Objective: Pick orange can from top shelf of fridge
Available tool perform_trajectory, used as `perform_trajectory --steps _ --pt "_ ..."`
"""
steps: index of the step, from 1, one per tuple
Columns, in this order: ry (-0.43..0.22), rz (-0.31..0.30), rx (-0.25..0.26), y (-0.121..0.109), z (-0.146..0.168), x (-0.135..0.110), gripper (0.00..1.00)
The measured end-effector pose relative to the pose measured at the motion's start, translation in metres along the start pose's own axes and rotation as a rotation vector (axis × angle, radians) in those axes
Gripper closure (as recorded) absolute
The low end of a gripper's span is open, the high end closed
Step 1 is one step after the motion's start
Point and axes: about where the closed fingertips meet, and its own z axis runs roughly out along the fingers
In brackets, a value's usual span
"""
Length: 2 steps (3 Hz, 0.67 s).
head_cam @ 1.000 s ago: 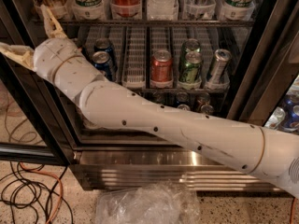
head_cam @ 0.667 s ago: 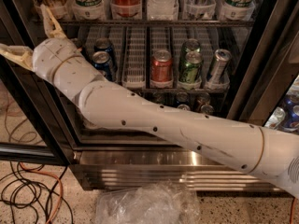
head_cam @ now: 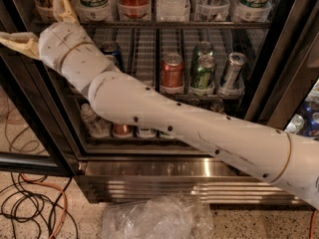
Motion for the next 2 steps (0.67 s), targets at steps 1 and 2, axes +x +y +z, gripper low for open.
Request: perform_trajectory --steps 1,2 --pt "-0.035 -0.029 0.067 -0.0264 0.0053 -0.0119 0.00" --pt "-0.036 -0.031 0.070 -0.0277 0.0055 -0.0126 0.00"
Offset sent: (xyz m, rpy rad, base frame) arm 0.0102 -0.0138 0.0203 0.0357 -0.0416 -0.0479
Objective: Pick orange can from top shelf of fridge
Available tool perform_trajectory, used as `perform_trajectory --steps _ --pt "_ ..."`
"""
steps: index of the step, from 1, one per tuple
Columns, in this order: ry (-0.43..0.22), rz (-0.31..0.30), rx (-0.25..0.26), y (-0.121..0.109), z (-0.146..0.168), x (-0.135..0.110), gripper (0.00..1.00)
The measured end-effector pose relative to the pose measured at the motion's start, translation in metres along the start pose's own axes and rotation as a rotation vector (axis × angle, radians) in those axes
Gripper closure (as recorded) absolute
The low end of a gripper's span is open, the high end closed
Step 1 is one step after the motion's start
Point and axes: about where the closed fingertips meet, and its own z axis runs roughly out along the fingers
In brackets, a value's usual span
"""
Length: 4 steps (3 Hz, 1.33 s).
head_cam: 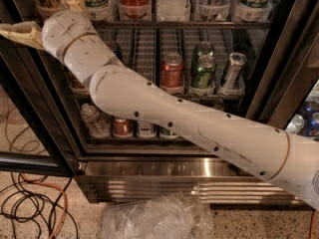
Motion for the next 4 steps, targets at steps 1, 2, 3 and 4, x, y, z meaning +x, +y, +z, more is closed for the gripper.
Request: perform_trajectory --steps 1,2,3,4 --pt "0.016 0.003 0.007 0.0001 0.0015 0.0039 0.00" --pt "0.017 0.016 0.006 0.0015 0.0099 0.0109 0.13" --pt "0.016 0.017 0.005 0.0017 0.0106 0.0107 0.15" --pt "0.016 0.017 0.005 0.0017 0.0106 0.0107 0.08"
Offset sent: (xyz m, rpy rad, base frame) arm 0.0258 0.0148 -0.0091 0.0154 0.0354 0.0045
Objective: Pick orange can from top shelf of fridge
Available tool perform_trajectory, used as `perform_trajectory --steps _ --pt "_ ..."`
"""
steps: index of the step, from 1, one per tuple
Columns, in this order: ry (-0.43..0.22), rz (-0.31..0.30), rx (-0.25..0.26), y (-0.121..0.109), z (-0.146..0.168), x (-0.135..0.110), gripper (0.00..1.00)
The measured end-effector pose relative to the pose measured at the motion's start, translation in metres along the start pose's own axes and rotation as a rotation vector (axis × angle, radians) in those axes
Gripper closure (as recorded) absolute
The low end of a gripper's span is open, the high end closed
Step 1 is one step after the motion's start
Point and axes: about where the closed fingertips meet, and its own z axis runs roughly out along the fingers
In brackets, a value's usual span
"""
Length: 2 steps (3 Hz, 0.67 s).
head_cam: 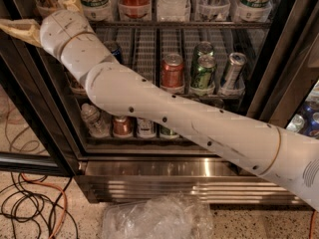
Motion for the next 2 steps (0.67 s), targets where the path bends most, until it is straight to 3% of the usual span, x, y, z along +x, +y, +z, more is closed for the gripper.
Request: perform_trajectory --steps 2 --pt "0.015 -0.007 0.003 -0.017 0.029 0.007 0.13"
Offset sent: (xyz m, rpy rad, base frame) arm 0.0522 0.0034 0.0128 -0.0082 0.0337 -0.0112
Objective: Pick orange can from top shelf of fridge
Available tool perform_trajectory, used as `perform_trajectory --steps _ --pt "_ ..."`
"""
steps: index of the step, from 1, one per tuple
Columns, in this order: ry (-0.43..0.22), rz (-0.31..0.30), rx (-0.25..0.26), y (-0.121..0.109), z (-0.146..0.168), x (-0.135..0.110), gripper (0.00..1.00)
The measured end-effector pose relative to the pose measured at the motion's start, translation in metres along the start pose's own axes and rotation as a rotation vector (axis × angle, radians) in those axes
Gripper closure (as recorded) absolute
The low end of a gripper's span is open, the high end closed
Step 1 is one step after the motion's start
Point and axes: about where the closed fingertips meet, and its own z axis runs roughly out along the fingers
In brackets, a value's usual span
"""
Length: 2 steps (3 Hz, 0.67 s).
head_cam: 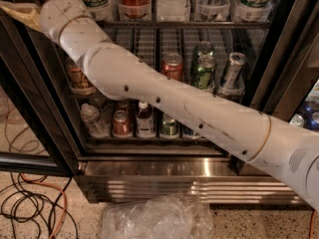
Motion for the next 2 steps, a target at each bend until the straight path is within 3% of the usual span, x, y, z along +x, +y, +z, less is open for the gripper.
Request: perform_trajectory --steps 2 --pt "0.132 -0.066 -0.013 -0.021 0.014 0.006 0.10"
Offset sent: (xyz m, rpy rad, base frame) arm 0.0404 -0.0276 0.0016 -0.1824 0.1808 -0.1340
